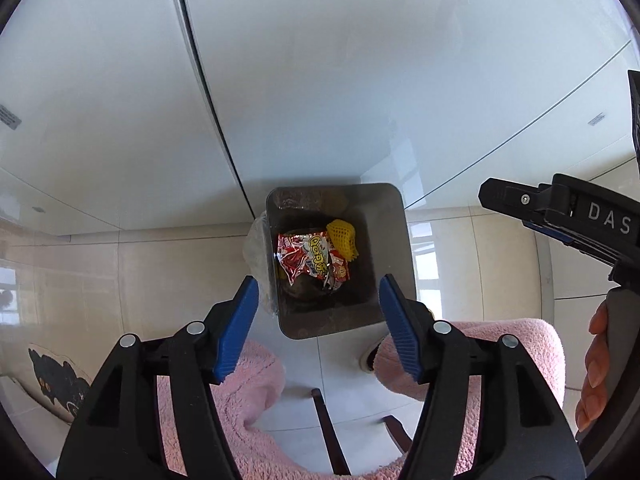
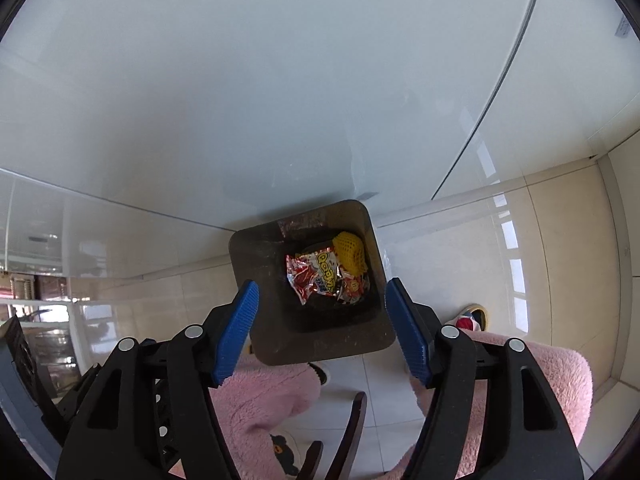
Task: Collect trash
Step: 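Raise both tools back above the counter, then grasp the plastic wrap with the left tool while the right tool grasps the clear bottle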
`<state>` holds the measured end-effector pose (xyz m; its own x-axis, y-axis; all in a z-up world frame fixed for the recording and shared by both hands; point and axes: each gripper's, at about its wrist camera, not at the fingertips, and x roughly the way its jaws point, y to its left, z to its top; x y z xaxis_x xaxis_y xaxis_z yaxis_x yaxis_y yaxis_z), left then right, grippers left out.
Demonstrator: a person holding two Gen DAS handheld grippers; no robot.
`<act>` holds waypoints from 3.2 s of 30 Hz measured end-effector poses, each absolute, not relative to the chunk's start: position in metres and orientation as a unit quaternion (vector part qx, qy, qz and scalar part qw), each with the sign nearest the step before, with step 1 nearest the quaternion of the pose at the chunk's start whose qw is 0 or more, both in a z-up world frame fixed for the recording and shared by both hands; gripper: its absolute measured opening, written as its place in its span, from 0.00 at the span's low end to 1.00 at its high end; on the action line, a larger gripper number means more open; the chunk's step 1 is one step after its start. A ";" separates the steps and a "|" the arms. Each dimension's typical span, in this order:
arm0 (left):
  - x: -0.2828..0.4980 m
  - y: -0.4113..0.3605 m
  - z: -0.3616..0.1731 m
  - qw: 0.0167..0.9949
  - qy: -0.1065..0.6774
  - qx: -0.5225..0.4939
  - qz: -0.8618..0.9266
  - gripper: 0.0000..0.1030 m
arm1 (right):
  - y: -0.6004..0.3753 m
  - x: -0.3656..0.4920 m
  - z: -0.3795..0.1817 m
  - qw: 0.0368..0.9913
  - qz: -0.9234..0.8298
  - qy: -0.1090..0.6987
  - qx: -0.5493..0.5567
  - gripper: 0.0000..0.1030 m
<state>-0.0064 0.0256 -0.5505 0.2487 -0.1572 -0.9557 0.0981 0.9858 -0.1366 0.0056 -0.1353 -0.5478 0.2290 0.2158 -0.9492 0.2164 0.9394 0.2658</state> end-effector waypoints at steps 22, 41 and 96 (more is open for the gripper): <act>0.006 0.021 -0.291 0.909 0.402 0.000 -0.107 0.92 | -0.196 -0.004 -0.262 0.907 0.008 0.395 0.144 0.94; 0.152 0.024 -0.231 0.912 0.397 -0.012 -0.102 0.92 | -0.174 0.143 -0.210 0.891 0.077 0.423 0.143 0.72; 0.095 0.031 -0.207 0.924 0.371 0.037 -0.089 0.04 | -0.115 0.126 -0.198 0.873 0.126 0.460 0.100 0.58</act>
<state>0.0946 0.0312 -0.2074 0.7088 -0.1363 -0.6921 0.1918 0.9814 0.0031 0.1258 -0.1145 -0.1981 0.5451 0.3121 -0.7782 -0.1275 0.9482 0.2910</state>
